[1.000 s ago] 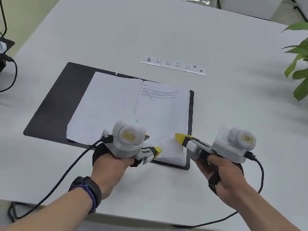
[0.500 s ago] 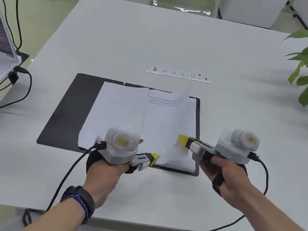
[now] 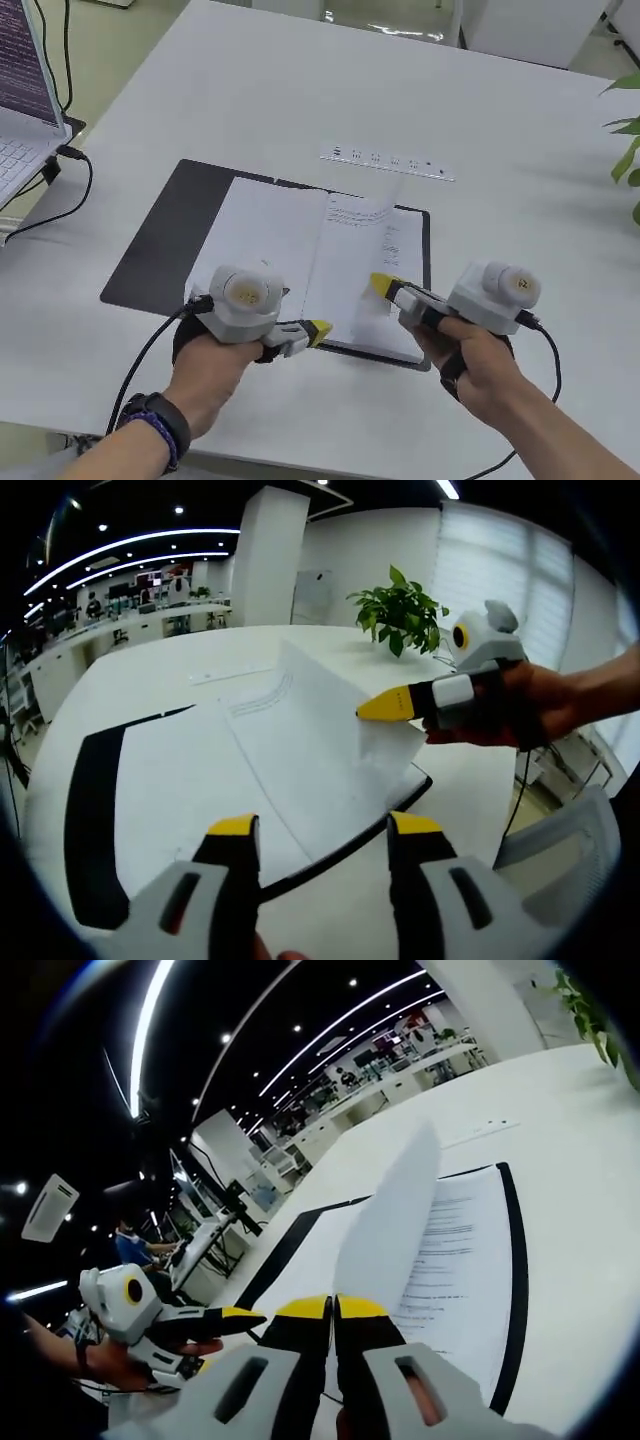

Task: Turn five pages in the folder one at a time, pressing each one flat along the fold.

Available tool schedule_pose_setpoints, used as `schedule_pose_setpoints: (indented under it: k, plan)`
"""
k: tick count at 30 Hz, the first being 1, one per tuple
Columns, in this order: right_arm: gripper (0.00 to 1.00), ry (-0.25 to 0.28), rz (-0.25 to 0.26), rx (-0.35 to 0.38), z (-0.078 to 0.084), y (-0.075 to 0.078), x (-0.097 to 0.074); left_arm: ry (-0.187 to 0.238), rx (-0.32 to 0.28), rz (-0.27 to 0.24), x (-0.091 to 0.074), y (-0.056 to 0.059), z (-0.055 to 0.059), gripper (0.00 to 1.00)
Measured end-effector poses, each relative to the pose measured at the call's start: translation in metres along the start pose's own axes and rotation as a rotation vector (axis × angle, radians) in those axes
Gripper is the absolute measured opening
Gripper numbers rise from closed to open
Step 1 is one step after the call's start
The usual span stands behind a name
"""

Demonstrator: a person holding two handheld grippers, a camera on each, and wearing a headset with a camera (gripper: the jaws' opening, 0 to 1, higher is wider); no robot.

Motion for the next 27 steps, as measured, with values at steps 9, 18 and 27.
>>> schedule_pose_setpoints:
  k: [9, 18, 27]
  plan:
    - [0.00, -0.004, -0.034, -0.008, 0.003, -0.024, 0.018, 0.001, 0.021, -0.016, -0.021, -0.010, 0.003, 0.50]
    - [0.00, -0.015, -0.071, -0.008, 0.008, -0.046, 0.037, 0.009, 0.026, -0.036, -0.043, -0.018, 0.010, 0.53]
    - [0.00, -0.036, -0.105, 0.002, 0.015, -0.062, 0.056, 0.007, 0.051, -0.042, -0.056, -0.018, 0.012, 0.57]
Point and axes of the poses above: the centre of the closed fingertips' face, and the gripper's own axes: x roughly forward along the fingers, y roughly to its right, z roughly out of its underside, the point moved 2 cm from there along -x, roughly backward along the fingers, and after that the axes turned 3 degrees about x, right-handed, at the moved point
